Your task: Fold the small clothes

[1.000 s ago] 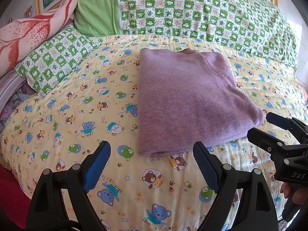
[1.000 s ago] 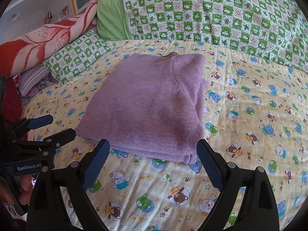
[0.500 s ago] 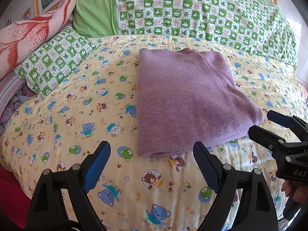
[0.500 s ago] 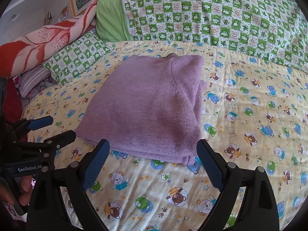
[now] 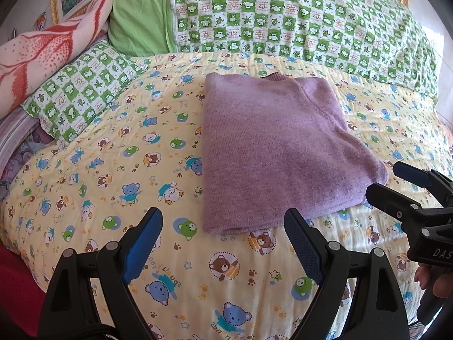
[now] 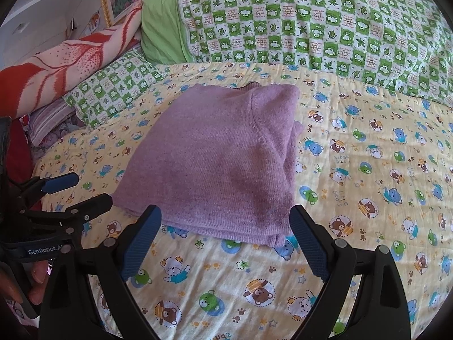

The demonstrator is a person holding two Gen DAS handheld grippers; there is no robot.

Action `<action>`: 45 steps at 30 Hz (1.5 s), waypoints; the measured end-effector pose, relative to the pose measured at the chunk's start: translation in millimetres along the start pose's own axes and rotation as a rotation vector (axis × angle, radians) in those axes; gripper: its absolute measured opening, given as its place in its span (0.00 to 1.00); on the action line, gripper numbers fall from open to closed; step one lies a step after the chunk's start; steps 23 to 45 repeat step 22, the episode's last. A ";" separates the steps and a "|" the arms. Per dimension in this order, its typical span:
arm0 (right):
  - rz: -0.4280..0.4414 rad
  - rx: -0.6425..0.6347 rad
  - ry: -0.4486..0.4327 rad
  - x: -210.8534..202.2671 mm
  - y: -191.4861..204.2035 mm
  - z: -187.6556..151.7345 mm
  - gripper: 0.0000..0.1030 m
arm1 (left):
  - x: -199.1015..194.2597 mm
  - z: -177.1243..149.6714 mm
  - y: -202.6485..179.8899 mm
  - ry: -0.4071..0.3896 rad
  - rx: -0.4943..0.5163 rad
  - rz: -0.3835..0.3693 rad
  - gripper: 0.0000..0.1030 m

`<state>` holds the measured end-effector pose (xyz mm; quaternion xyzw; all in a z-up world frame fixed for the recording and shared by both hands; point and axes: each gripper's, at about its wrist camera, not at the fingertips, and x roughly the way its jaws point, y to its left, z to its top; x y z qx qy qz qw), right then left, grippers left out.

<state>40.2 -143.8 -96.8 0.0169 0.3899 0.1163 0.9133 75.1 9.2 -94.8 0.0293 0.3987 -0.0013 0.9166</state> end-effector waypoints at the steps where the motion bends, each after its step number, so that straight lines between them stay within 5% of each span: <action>1: 0.000 0.001 0.001 -0.1 0.4 0.7 0.89 | 0.4 0.6 0.5 0.001 0.000 -0.001 0.86; 45: -0.009 0.032 0.005 8.4 -2.2 5.1 0.89 | 5.1 10.6 3.5 0.001 -0.008 -0.004 0.86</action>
